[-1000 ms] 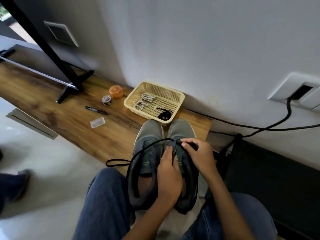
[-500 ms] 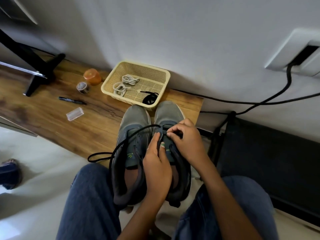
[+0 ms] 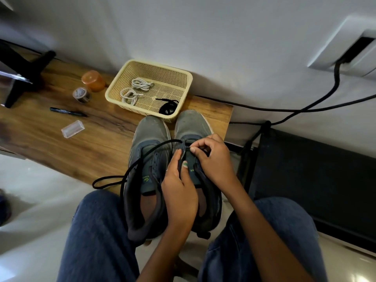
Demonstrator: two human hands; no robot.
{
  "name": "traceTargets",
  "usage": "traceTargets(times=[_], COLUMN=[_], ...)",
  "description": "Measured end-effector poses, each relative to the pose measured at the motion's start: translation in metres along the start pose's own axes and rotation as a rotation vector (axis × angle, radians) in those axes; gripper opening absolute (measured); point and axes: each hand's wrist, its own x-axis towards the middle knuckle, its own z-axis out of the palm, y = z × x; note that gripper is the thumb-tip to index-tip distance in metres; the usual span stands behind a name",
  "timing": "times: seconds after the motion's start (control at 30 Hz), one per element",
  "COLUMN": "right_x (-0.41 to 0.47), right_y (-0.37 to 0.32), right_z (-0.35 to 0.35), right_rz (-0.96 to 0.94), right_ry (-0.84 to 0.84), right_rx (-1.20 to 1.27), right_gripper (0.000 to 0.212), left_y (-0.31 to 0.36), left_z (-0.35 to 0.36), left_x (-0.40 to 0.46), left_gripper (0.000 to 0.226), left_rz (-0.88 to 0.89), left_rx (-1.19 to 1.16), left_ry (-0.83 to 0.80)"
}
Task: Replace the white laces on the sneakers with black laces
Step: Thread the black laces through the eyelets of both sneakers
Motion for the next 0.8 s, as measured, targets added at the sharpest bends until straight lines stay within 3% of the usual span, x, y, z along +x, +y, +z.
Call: traceTargets(times=[0.5, 0.8], right_x=[-0.0024, 0.0012], right_y=[-0.0030, -0.0024], right_z=[0.0058, 0.0026], right_rz=[0.035, -0.088], right_ry=[-0.019, -0.078], right_rx=[-0.060, -0.210], right_gripper=[0.004, 0.008], left_y=[-0.0012, -0.0011], left_z=[-0.0009, -0.0024], left_x=[0.0017, 0.0027], left_gripper=[0.039, 0.036], left_rz=[-0.018, -0.059], left_rx=[-0.024, -0.073], left_ry=[-0.004, 0.020])
